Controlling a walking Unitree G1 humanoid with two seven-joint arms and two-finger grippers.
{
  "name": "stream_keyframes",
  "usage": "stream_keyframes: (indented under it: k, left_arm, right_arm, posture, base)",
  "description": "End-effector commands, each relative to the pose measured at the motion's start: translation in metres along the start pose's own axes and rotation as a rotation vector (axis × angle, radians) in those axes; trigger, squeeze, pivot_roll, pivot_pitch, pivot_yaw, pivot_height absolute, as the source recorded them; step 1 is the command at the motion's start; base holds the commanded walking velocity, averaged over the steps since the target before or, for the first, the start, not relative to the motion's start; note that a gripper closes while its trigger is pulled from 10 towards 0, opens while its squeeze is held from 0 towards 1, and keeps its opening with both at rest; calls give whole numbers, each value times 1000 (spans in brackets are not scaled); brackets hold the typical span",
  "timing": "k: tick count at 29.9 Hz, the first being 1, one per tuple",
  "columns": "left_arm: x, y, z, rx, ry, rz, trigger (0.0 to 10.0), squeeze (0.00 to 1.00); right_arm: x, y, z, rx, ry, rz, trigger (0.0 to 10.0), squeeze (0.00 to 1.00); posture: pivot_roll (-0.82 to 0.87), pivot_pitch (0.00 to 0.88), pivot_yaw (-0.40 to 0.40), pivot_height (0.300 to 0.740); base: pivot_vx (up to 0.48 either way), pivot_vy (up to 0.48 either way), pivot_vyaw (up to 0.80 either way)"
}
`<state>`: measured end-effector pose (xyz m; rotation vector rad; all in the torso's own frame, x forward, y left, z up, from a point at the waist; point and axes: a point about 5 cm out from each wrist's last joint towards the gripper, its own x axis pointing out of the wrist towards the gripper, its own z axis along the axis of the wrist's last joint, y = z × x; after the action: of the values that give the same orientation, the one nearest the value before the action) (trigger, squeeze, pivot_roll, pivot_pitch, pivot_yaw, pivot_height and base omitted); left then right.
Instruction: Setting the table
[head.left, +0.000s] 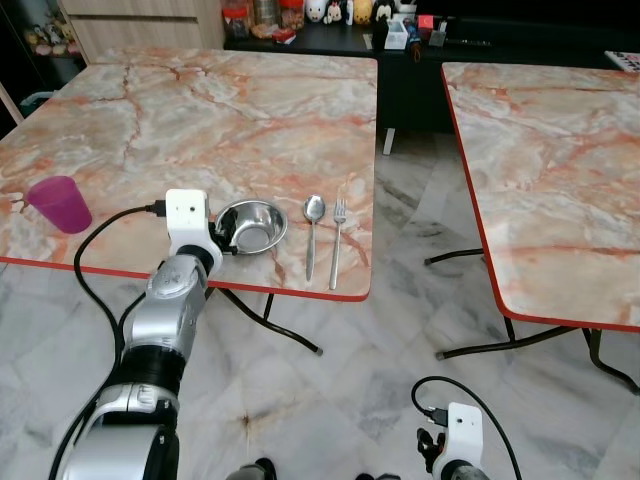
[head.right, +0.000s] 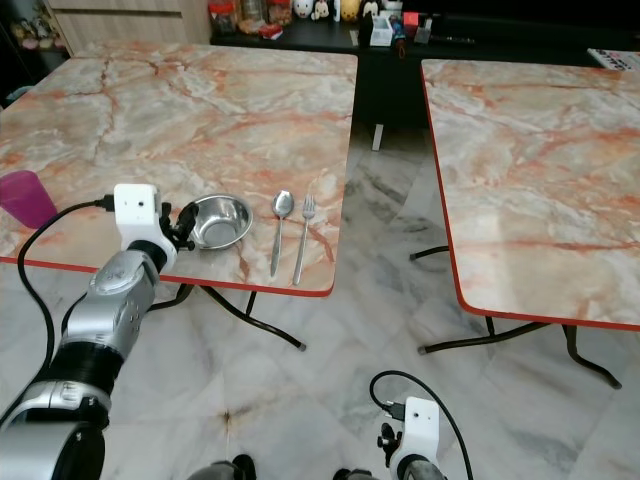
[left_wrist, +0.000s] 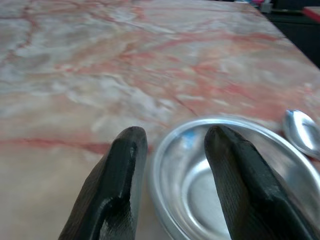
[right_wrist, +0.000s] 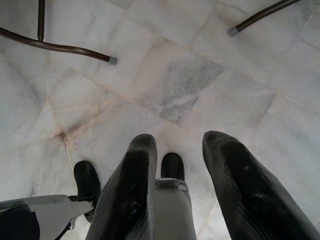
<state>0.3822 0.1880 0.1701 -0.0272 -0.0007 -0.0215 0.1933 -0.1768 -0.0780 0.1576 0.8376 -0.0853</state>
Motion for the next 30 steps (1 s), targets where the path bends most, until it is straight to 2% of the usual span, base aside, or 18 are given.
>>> stream_keyframes:
  k: [1, 3, 8, 9, 10, 11, 15, 16, 23, 25, 30]
  left_arm:
    - [4, 8, 5, -21, 3, 37, 10000, 0]
    - [5, 10, 7, -21, 2, 41, 10000, 0]
    - [14, 9, 3, -44, 90, 35, 10000, 0]
    - [14, 9, 3, -40, 101, 37, 10000, 835]
    - [15, 9, 2, -36, 109, 40, 10000, 835]
    - [15, 9, 2, -41, 118, 38, 10000, 1000]
    - [18, 6, 2, -50, 139, 25, 10000, 1000]
    - [18, 5, 2, -47, 147, 14, 10000, 0]
    - [19, 2, -2, -57, 183, -28, 10000, 0]
    - [19, 0, -4, -6, 200, -71, 10000, 0]
    - [18, 2, -5, -18, 219, -61, 10000, 0]
  right_arm:
    - [-1, -1, -4, 11, 13, -5, 10000, 0]
    - [-1, -1, -4, 12, 12, -6, 10000, 0]
    - [-2, -3, -6, 23, 16, -17, 10000, 0]
    - [-2, -3, -6, 24, 15, -17, 10000, 0]
    - [-2, -3, -6, 25, 14, -18, 10000, 0]
    - [-2, -3, -6, 26, 14, -19, 10000, 0]
    - [-2, -5, -5, 31, 11, -23, 10000, 0]
    - [-2, -5, -5, 31, 11, -23, 10000, 0]
    - [-2, -5, -5, 34, 11, -26, 10000, 0]
    - [-1, -3, -3, 35, 8, -19, 10000, 0]
    - [-1, -3, -3, 38, 7, -18, 10000, 0]
  posture:
    - [29, 106, -6, 740]
    - [29, 106, -6, 740]
    - [26, 117, -2, 740]
    - [23, 119, -1, 740]
    - [23, 119, -1, 740]
    - [21, 117, 0, 740]
    - [20, 121, 1, 740]
    - [21, 123, 0, 740]
    - [26, 124, 0, 740]
    - [23, 126, 1, 740]
    - [20, 129, 1, 740]
  base:
    - [0, 0, 0]
    - [0, 0, 0]
    - [0, 0, 0]
    - [0, 0, 0]
    - [0, 0, 0]
    - [0, 0, 0]
    - [0, 0, 0]
    - [0, 0, 0]
    - [0, 0, 0]
    - [0, 0, 0]
    - [0, 0, 0]
